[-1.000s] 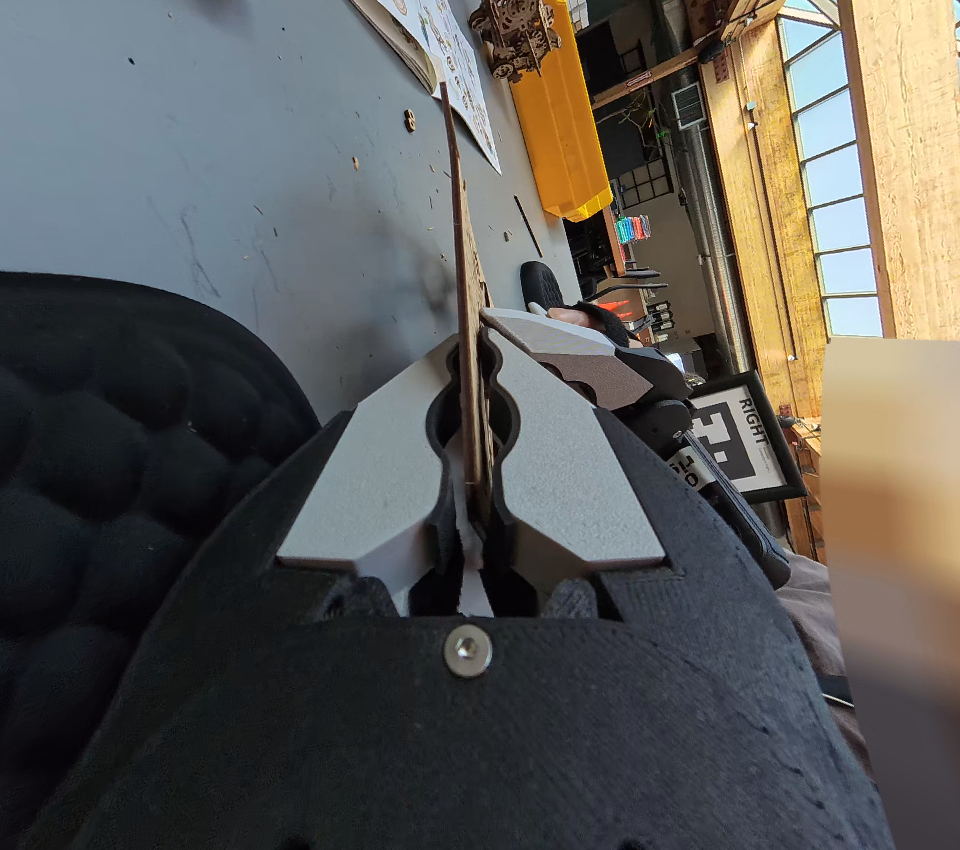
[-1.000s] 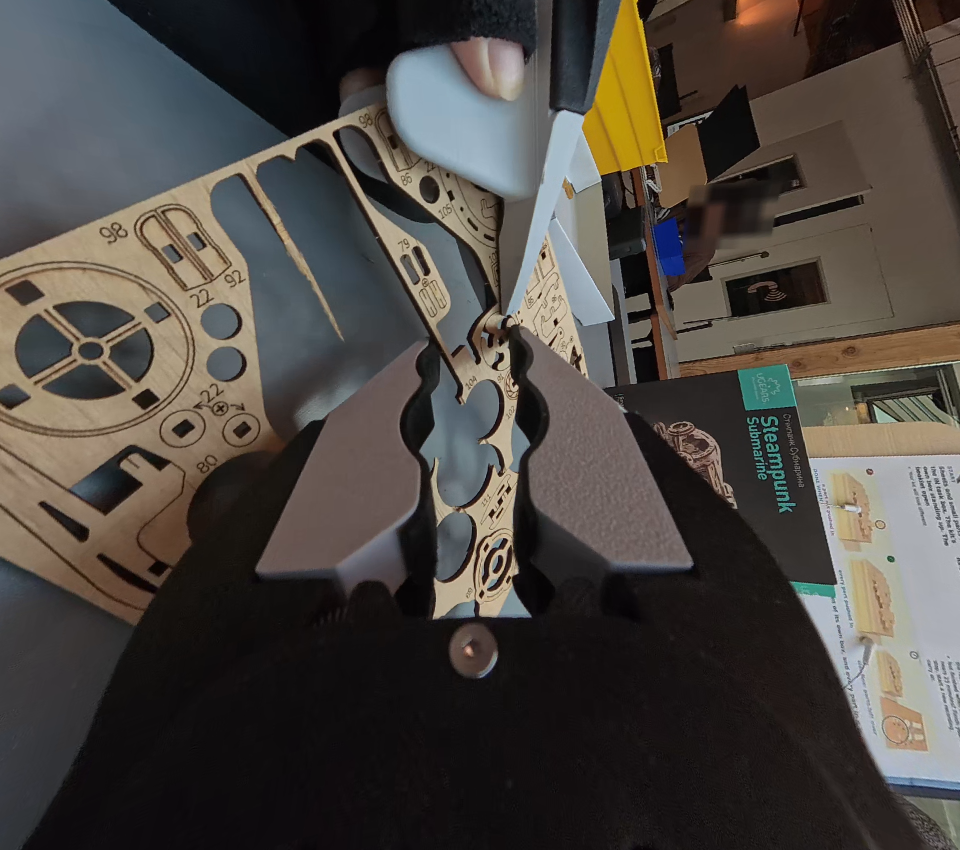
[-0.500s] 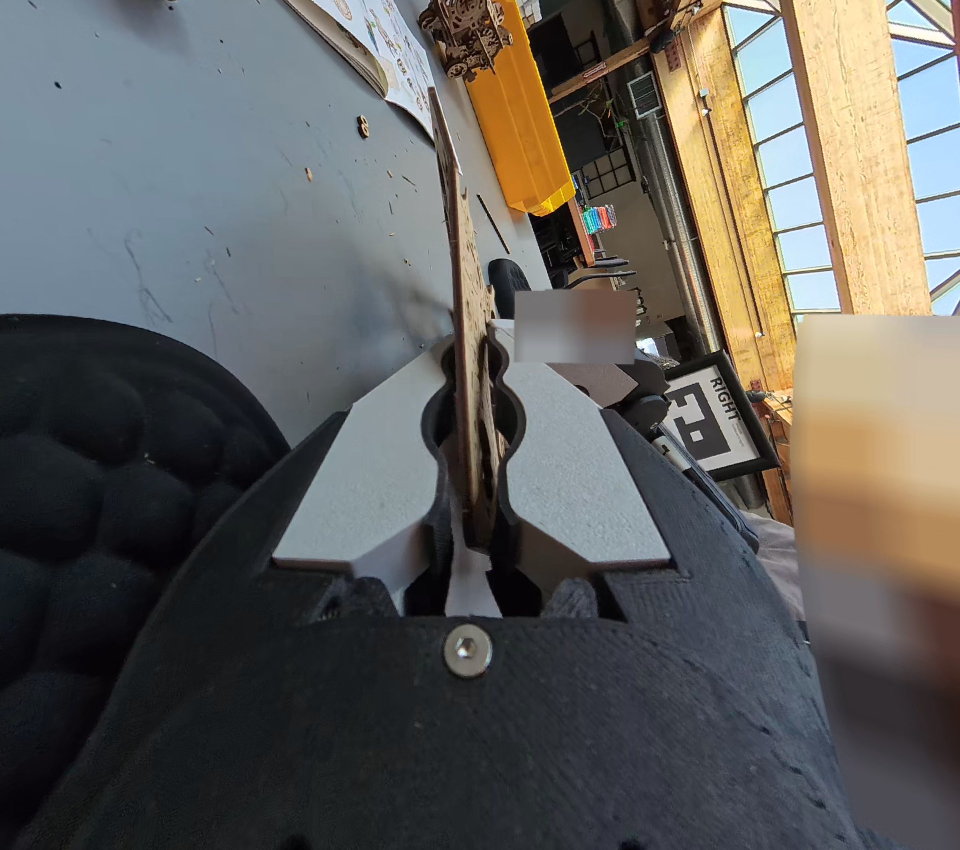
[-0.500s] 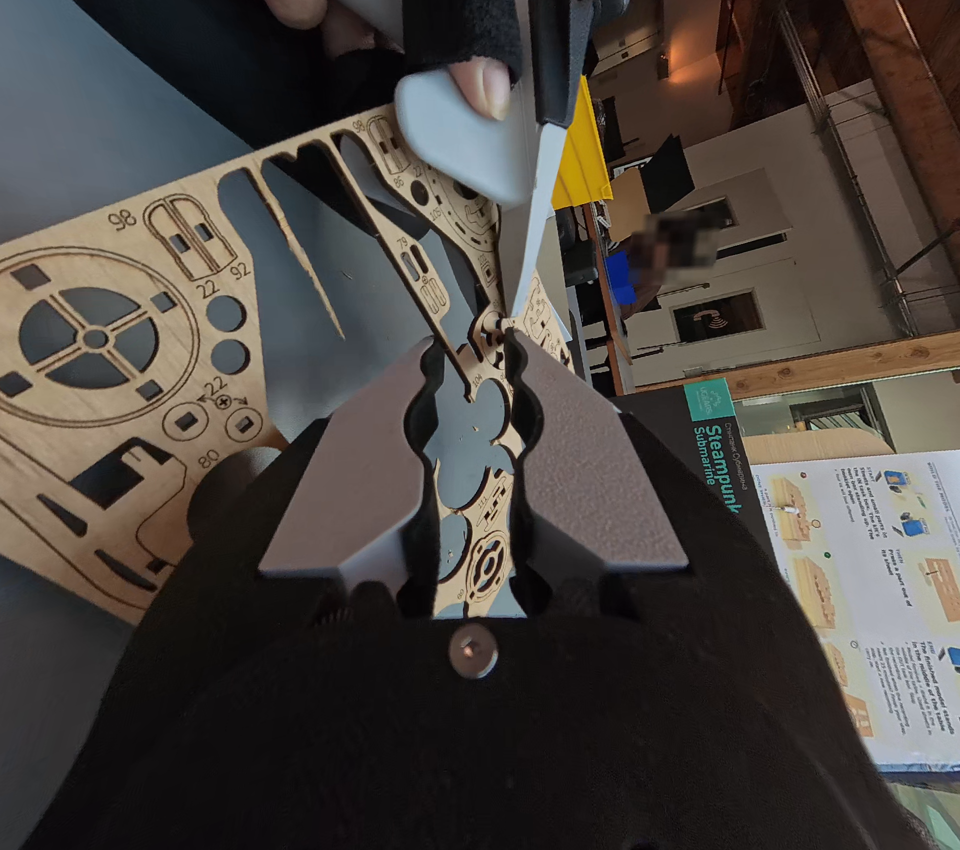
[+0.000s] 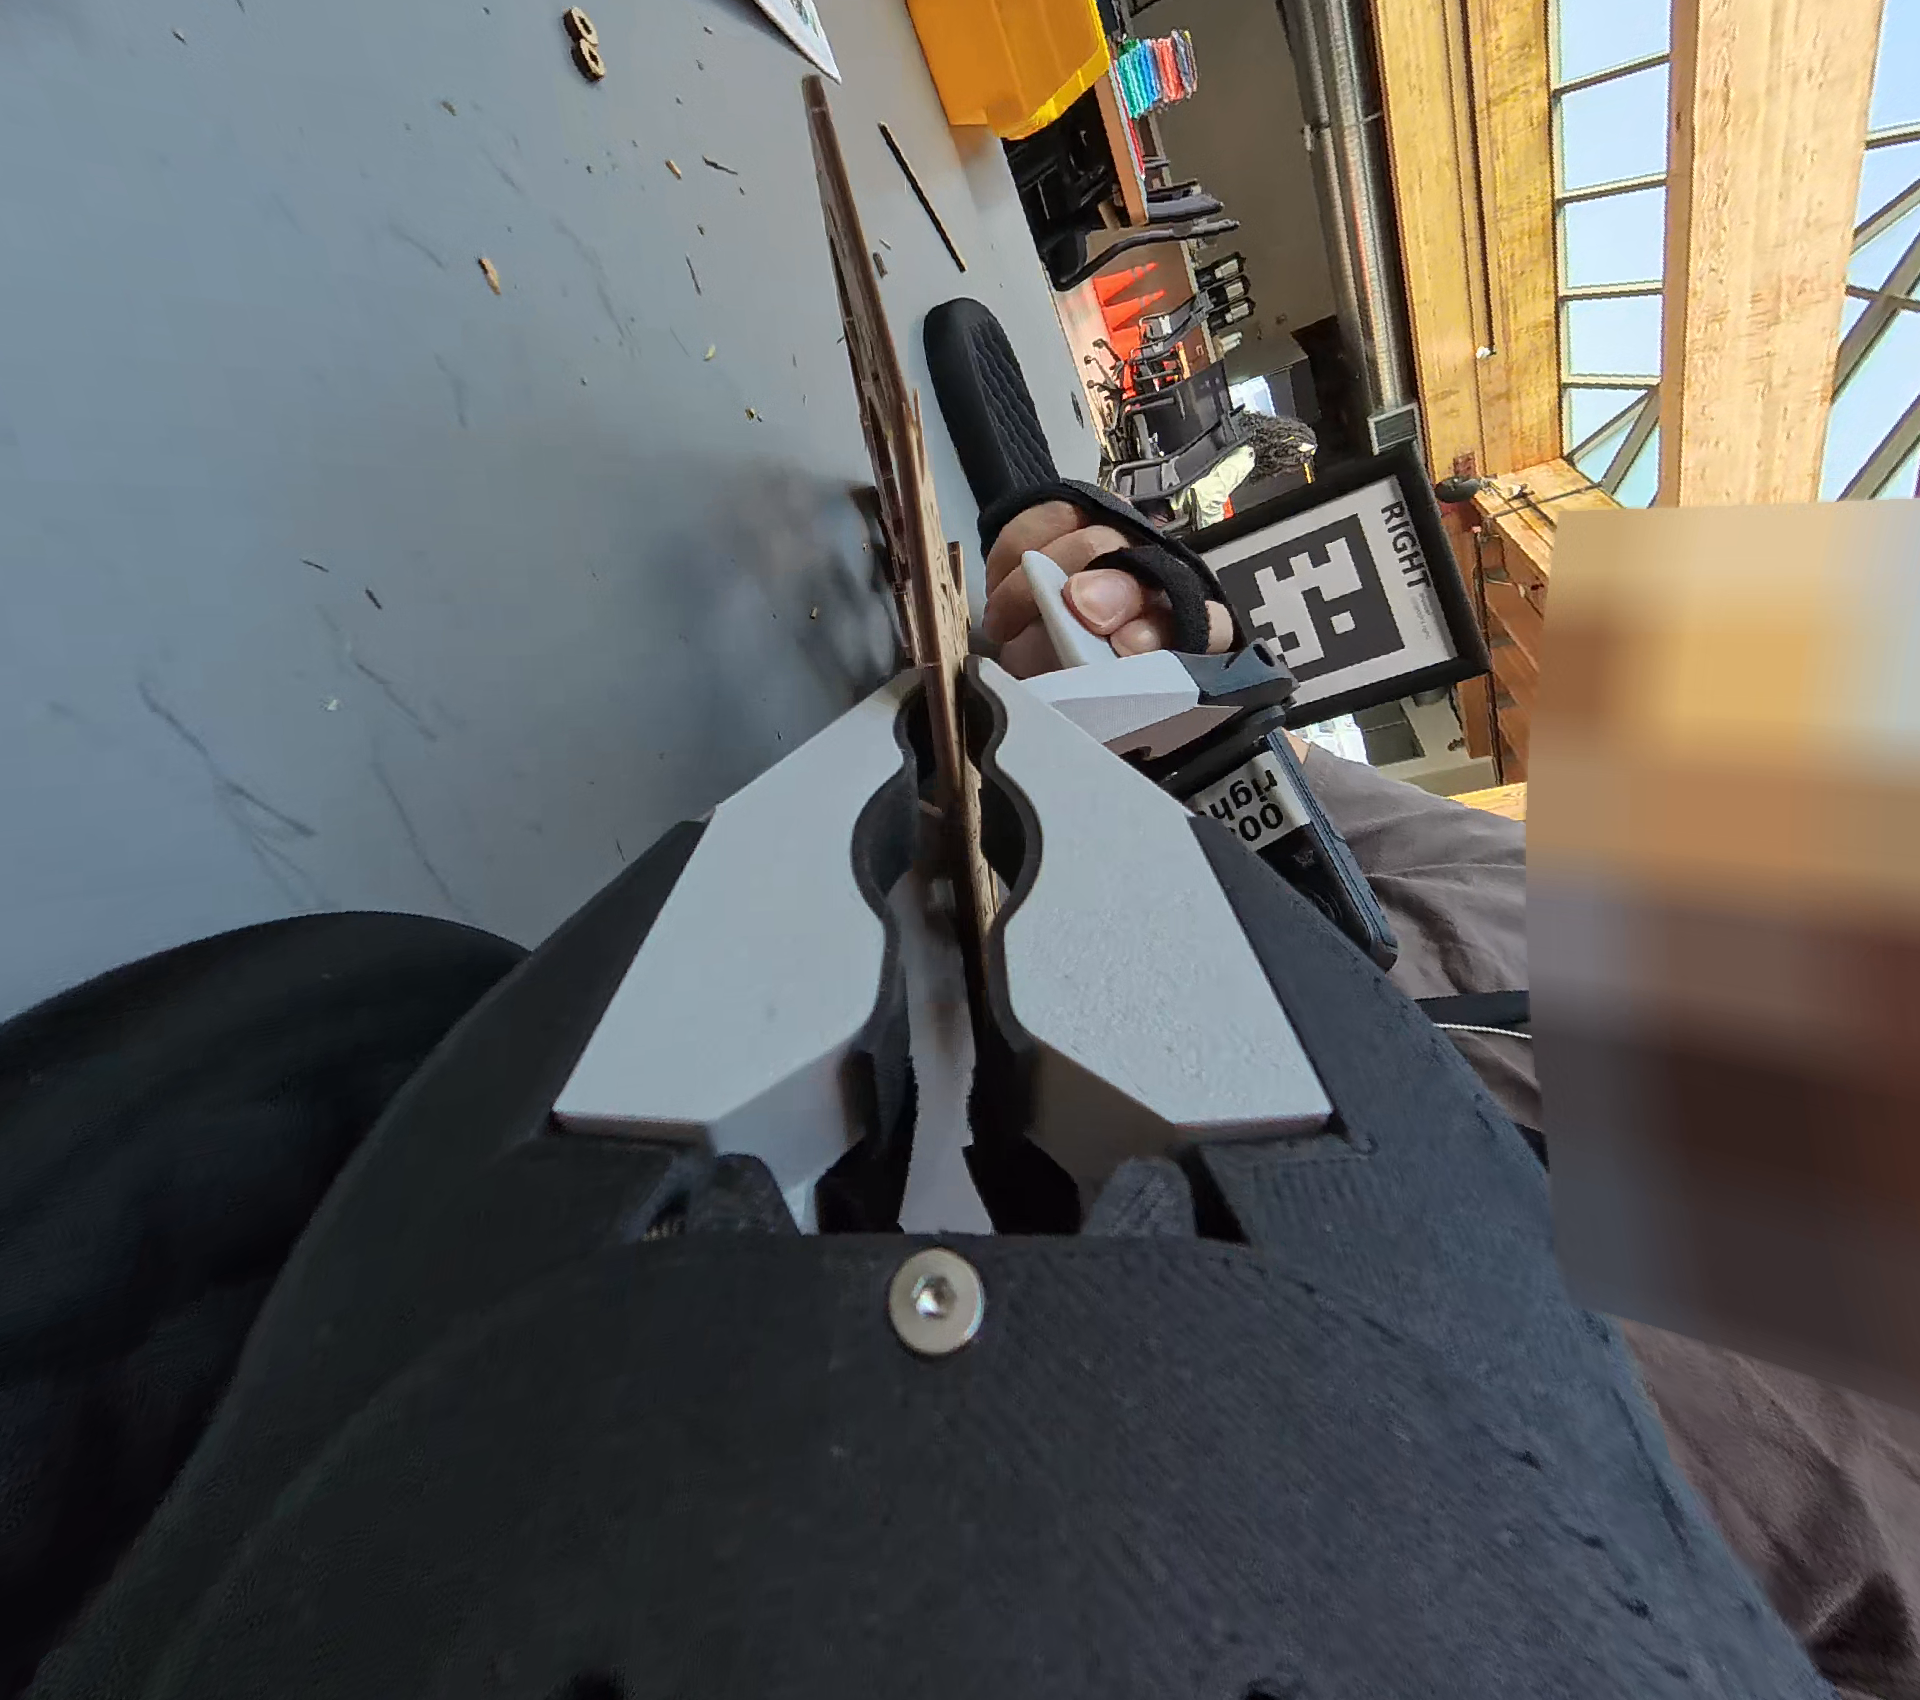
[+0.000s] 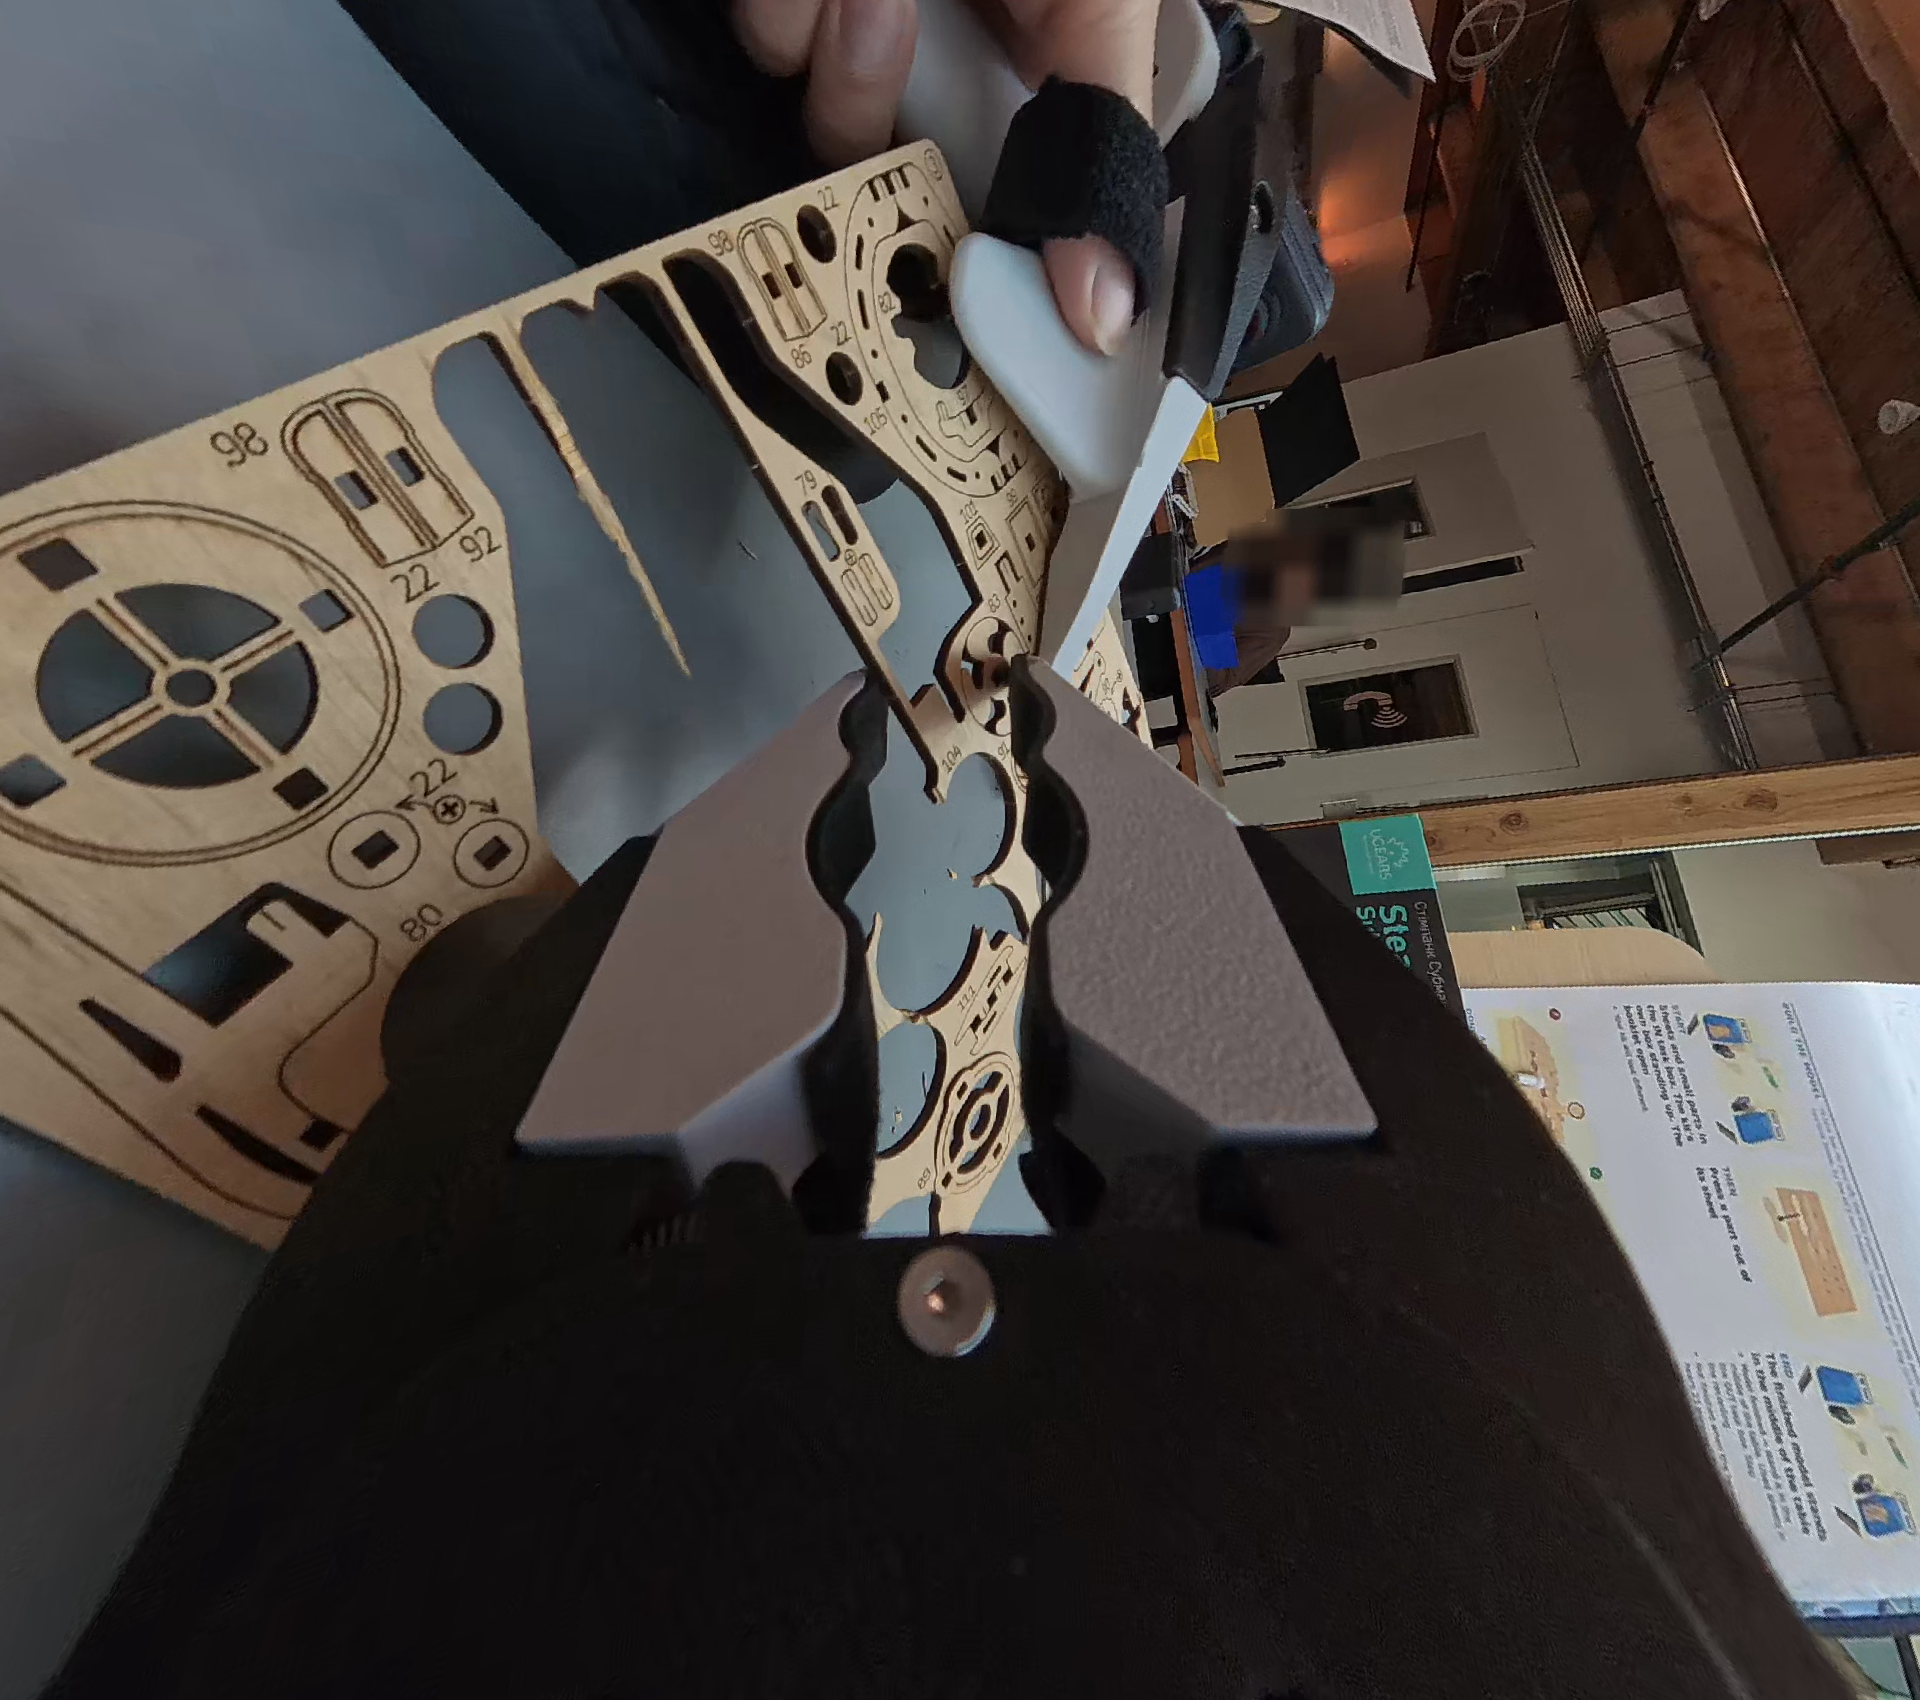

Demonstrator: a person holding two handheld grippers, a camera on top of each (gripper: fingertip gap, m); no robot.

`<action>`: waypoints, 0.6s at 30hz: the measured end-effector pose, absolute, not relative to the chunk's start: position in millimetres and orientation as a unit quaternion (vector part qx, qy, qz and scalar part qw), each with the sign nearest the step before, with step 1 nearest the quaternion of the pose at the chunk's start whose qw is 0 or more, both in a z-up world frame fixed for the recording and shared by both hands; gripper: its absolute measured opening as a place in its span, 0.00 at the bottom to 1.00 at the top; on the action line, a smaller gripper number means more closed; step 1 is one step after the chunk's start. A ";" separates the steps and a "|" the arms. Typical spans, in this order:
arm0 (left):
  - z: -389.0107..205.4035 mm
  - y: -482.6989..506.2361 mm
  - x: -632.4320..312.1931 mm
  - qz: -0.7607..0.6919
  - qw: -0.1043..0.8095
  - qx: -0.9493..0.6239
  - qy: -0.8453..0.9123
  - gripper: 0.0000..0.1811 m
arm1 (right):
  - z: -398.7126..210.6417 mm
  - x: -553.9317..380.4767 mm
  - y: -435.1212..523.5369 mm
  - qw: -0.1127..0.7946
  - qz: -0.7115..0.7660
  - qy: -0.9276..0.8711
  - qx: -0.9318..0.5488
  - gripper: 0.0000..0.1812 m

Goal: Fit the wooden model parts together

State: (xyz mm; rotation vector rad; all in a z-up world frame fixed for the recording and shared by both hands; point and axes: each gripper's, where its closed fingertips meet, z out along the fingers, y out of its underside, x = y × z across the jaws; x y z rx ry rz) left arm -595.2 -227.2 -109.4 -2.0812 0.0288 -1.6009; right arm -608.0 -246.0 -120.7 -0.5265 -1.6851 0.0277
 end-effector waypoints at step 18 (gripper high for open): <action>-114.0 -237.5 -598.2 -0.605 0.224 -0.763 0.029 0.01 | -125.3 -607.8 -249.9 0.627 0.025 -0.747 -0.220 0.14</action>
